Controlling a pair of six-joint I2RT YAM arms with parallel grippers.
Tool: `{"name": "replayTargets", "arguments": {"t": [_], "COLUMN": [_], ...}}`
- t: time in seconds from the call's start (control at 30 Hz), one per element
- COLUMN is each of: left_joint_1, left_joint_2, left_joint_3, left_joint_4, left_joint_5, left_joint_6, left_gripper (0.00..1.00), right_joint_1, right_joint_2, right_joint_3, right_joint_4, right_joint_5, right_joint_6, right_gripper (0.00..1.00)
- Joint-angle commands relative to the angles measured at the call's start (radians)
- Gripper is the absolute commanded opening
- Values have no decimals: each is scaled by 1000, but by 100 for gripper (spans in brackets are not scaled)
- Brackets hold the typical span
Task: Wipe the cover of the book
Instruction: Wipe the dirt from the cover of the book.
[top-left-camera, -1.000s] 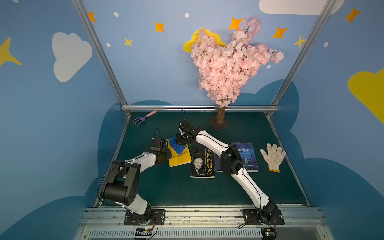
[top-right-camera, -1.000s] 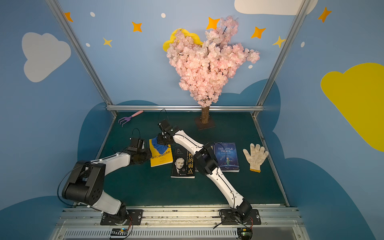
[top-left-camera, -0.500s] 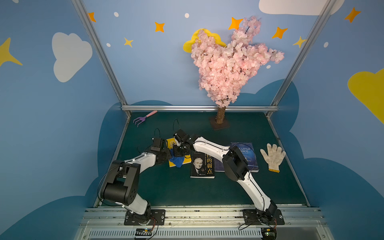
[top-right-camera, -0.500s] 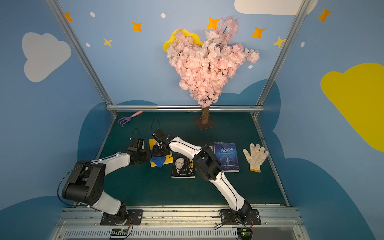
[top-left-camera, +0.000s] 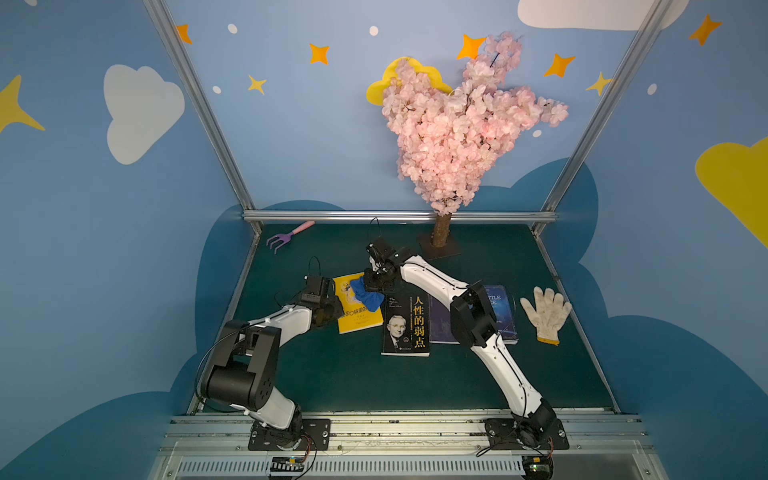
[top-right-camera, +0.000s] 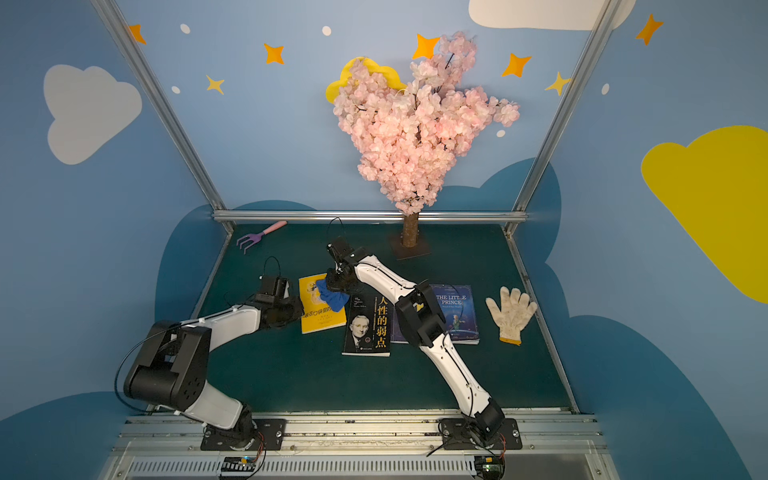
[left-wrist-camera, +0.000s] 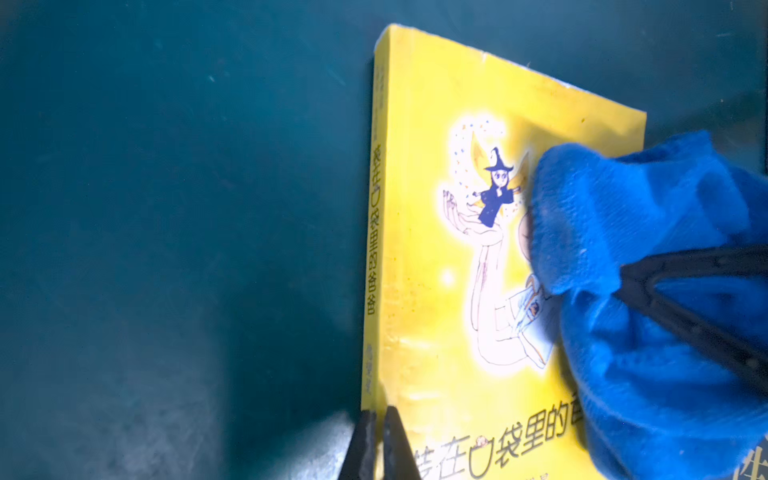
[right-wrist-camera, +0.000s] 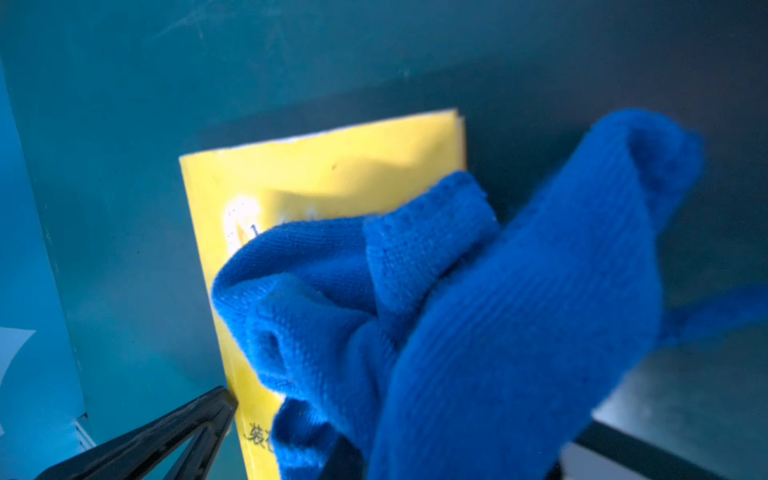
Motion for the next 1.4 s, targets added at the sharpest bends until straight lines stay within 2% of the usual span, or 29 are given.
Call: {"name": "replayTargets", "arguments": {"t": [0.0,0.13,0.23,0.37,0.53,0.67,0.87,1.0,1.23,1.37], "left_joint_1": [-17,-17,-17,-16,-17,-17,-17,-16,-17,-17], "left_joint_2": [25,25,23,23,30,29,29,32,35,31], "left_joint_3": [-17,-18,-19,-17,-14,-15,-16,-15,-12,-15], "left_joint_4": [-47,-49,-50,-50,-49,-49,-50,-48,-44,-47], "left_joint_5": [79,78,76,75,79,79,76,79,92,85], "left_joint_6": [6,6,7,7,6,7,8,8,5,7], "left_gripper": [8,8,8,8,8,8,8,8,8,8], "right_joint_1": [84,95,63,11,5,51,115,98,24,52], "right_joint_2": [67,74,60,-15,-71,-53,23,-3,-111,-96], "right_joint_3": [-34,-41,-64,-178,-273,-265,-153,-200,-374,-358], "right_joint_4": [-109,-109,-121,-107,-92,-78,-137,-137,-96,-91], "right_joint_5": [2,10,23,52,93,79,61,83,119,96], "right_joint_6": [1,-1,-11,-15,-27,-19,-31,-50,-51,-53], "right_gripper": [0,0,0,0,0,0,0,0,0,0]}}
